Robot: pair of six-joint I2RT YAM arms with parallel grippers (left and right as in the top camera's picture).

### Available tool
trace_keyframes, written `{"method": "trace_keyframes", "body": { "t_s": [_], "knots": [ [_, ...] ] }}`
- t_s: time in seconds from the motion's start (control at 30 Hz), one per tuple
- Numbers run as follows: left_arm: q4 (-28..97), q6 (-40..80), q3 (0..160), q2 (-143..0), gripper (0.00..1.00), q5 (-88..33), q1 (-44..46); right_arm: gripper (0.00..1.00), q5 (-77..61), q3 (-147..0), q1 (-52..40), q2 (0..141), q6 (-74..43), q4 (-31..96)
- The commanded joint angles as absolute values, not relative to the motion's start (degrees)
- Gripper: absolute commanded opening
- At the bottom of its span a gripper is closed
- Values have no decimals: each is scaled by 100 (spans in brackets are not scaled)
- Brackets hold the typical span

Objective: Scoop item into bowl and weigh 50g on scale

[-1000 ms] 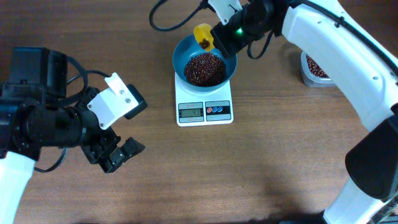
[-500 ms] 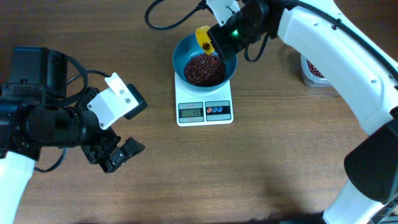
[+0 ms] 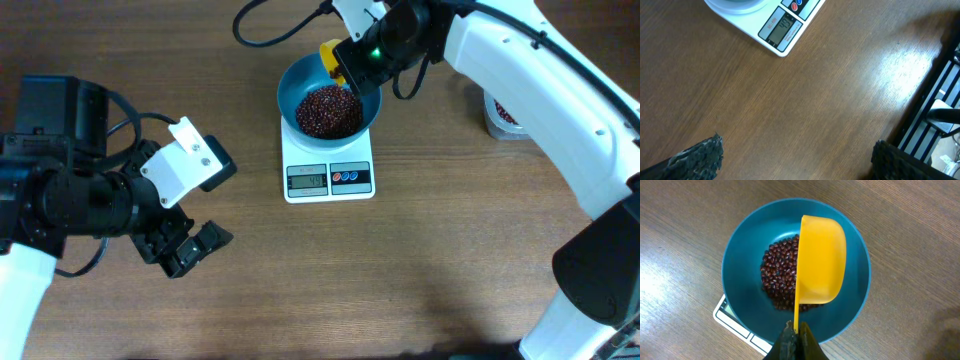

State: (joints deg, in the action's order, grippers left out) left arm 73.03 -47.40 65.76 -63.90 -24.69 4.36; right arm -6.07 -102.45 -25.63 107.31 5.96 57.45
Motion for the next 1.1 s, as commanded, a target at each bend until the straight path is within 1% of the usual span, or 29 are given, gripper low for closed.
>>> {"method": "trace_keyframes", "body": {
  "t_s": [0.0, 0.1, 0.17, 0.57, 0.63, 0.77, 0.83, 1.07],
  "knots": [
    [7308, -4807, 6571, -6361, 99, -2567, 434, 4, -532, -10326, -2661, 10643, 528, 5701],
    [7308, -4807, 6571, -6361, 99, -2567, 434, 4, -530, -10357, -2661, 10645, 526, 5730],
    [7308, -4807, 6571, -6361, 99, -2567, 434, 4, -296, -10165, -2668, 10720, 569, 5780],
    [7308, -4807, 6571, -6361, 99, -2567, 432, 4, -279, -10309, -2694, 10665, 548, 5787],
    [7308, -4807, 6571, -6361, 99, -2569, 432, 4, -104, -10309, -2657, 10665, 550, 5852],
    [7308, -4807, 6571, -6361, 99, -2569, 434, 4, -576, -10307, -2620, 10667, 445, 5424],
    [7308, -4807, 6571, -6361, 99, -2567, 434, 4, -585, -10304, -2628, 10678, 89, 5507],
    [7308, -4807, 6571, -6361, 99, -2567, 434, 4, -541, -10304, -2541, 10678, 80, 5638]
  ]
}}
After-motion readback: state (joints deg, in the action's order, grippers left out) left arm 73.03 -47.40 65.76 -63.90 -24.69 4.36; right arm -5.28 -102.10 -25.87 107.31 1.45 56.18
